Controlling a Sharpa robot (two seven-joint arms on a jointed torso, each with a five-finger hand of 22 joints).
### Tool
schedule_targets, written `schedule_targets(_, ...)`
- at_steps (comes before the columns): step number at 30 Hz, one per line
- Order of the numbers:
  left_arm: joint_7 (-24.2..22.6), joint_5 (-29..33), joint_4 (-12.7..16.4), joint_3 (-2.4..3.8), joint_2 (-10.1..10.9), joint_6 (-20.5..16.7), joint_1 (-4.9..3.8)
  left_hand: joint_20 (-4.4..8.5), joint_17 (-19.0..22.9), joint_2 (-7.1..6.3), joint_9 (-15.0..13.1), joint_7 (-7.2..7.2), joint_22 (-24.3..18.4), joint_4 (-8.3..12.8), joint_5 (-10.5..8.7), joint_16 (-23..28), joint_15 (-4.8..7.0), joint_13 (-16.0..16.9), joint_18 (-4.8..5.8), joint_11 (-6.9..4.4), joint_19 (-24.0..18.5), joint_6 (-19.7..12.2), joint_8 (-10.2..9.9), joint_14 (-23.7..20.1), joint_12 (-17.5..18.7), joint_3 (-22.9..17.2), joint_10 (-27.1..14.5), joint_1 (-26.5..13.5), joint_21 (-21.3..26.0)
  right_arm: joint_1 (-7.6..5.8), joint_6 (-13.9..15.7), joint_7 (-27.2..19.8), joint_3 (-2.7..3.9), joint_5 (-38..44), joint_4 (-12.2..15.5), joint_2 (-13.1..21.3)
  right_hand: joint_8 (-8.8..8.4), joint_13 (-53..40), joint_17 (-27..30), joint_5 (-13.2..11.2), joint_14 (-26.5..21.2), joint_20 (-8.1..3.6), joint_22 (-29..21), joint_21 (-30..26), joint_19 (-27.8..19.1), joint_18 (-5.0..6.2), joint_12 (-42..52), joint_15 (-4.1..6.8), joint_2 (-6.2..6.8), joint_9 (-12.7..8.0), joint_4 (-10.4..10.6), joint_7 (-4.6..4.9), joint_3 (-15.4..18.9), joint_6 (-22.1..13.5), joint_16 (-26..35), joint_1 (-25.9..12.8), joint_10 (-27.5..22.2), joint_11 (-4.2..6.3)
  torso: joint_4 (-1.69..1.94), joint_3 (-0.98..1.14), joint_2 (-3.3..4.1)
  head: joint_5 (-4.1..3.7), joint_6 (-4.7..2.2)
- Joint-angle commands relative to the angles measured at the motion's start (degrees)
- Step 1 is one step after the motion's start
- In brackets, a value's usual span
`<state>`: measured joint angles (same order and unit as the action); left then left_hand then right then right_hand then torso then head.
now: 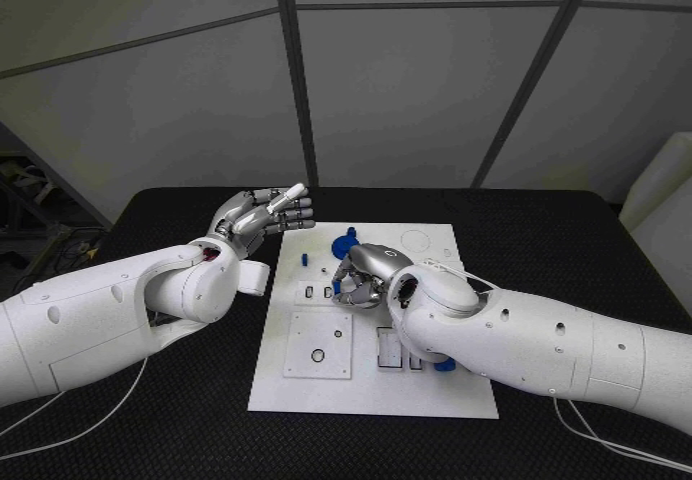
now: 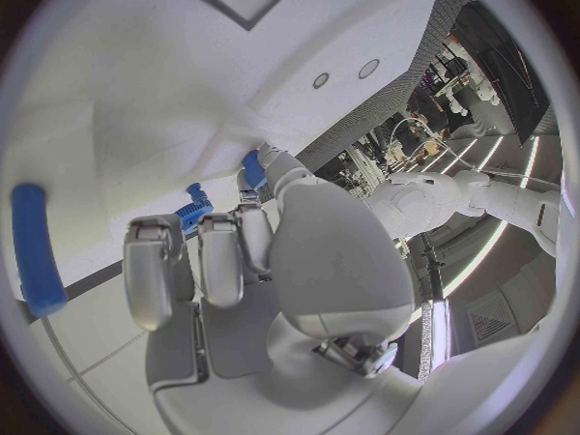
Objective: Assemble the parts on the task board
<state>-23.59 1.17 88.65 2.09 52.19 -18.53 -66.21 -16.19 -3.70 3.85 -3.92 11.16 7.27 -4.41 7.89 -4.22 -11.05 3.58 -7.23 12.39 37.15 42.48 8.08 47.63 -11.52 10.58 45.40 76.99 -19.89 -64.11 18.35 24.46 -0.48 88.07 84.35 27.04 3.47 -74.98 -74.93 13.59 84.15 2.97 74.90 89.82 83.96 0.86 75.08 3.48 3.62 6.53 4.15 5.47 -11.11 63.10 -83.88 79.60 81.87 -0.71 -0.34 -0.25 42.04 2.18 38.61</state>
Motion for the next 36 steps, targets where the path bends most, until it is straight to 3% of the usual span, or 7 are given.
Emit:
schedule_targets(1, -0.3, 0.0, 0.1, 0.06, 0.0, 0.6, -0.11, -0.16, 0.0, 0.59, 0.0, 3.25, -0.1, 0.2, -0.32, 0.2, 0.0, 0.1, -2.38, -0.02, -0.4, 0.0, -0.3, -0.3, 0.3, 0.0, 0.2, 0.0, 0.3, 0.12, -2.3, 0.6, -0.16, 0.3, -0.1, 0.0, 0.0, -2.3, -3.3, -0.4, 3.3, 0.15, 15.1, 0.2, 6.0, -0.86, -0.5, -0.26, 0.73, -0.2, 0.1, 0.27, 0.5, -0.9, 0.3, -0.7, -0.4, -0.27, 0.02, -0.01, 0.01, 0.03, 0.04)
schedule_targets(8, -0.3, 0.0, 0.1, 0.06, 0.0, 0.6, -0.11, -0.16, 0.0, 0.59, 0.0, 3.25, -0.1, 0.2, -0.32, 0.2, 0.0, 0.1, -2.38, -0.02, -0.4, 0.0, -0.3, -0.3, 0.3, 0.0, 0.2, 0.0, 0.3, 0.12, -2.5, 0.5, -0.17, 0.3, -0.2, 0.0, -0.06, -1.7, -3.2, -0.5, 3.3, 0.5, 15.1, 0.2, 6.0, -0.86, -1.2, -0.66, 2.0, -0.8, 0.4, 0.89, 1.0, -3.8, 0.4, -1.8, -0.9, -0.79, 0.0, -0.02, 0.02, 0.03, 0.11)
schedule_targets(23, -0.2, 0.0, 0.1, 0.06, 0.1, 0.6, -0.11, -0.16, 0.0, 0.59, 0.0, 3.25, -0.1, 0.2, -0.32, 0.2, 0.0, 0.1, -2.38, -0.02, -0.4, 0.0, -0.3, -0.3, 0.3, 0.0, 0.2, 0.0, 0.3, 0.11, -1.0, 0.5, -0.17, 0.3, -0.2, 0.0, -0.02, -1.2, -3.0, -0.5, 3.2, 0.67, 15.1, 0.2, 6.0, -0.86, -2.0, -0.83, 2.36, -0.9, 0.6, 1.08, 1.2, -4.8, 0.6, -2.1, -1.4, -0.98, 0.0, 0.0, 0.0, 0.07, 0.11)
schedule_targets(27, -0.2, 0.0, 0.1, 0.06, 0.1, 0.7, -0.11, -0.16, 0.0, 0.59, 0.0, 3.25, -0.1, 0.2, -0.32, 0.2, 0.0, 0.1, -2.38, -0.02, -0.4, 0.0, -0.3, -0.3, 0.3, 0.0, 0.2, 0.0, 0.3, 0.11, 0.0, 0.5, -0.17, 0.3, -0.2, 0.0, -0.04, 0.4, -2.7, -0.8, 3.1, 0.89, 15.1, 0.2, 6.0, -0.86, -4.0, -1.03, 3.35, -1.2, 1.1, 1.32, 1.8, -6.7, 0.8, -2.8, -2.6, -1.23, -0.02, 0.01, 0.02, 0.11, 0.08)
schedule_targets(30, -0.1, 0.0, 0.0, 0.06, 0.0, 0.7, -0.11, -0.16, 0.0, 0.59, 0.0, 3.25, -0.1, 0.2, -0.32, 0.2, 0.0, 0.1, -2.38, -0.02, -0.4, 0.0, -0.3, -0.3, 0.3, 0.0, 0.2, 0.0, 0.3, 0.11, 1.1, 0.2, -0.17, 0.1, -0.3, 0.0, 0.05, 3.1, -2.3, -6.6, 3.0, 1.16, 15.1, 0.2, 6.0, -0.86, -7.2, -1.29, 4.31, -1.6, 2.4, 1.66, 2.9, -9.5, 1.1, -3.2, -4.5, -1.61, -0.01, 0.01, 0.01, 0.06, 0.09)
schedule_targets(36, -0.1, 0.0, 0.0, 0.06, 0.0, 0.8, -0.11, -0.18, 0.0, 0.63, 0.1, 3.26, -0.1, 0.4, -0.32, 0.2, -0.02, 0.1, -2.39, 0.01, -0.4, 0.0, -0.4, -0.3, 0.4, 0.1, 0.2, 0.0, 0.4, 0.11, 3.6, -1.0, -0.17, -0.4, -0.1, 0.2, 0.08, 4.2, -1.9, -7.4, 2.9, 1.4, 15.1, 0.2, 6.0, -0.86, -8.3, -1.54, 5.26, -1.6, 4.3, 2.0, 3.8, -11.2, 1.4, -2.7, -5.1, -1.87, 0.02, 0.02, 0.02, 0.01, 0.12)
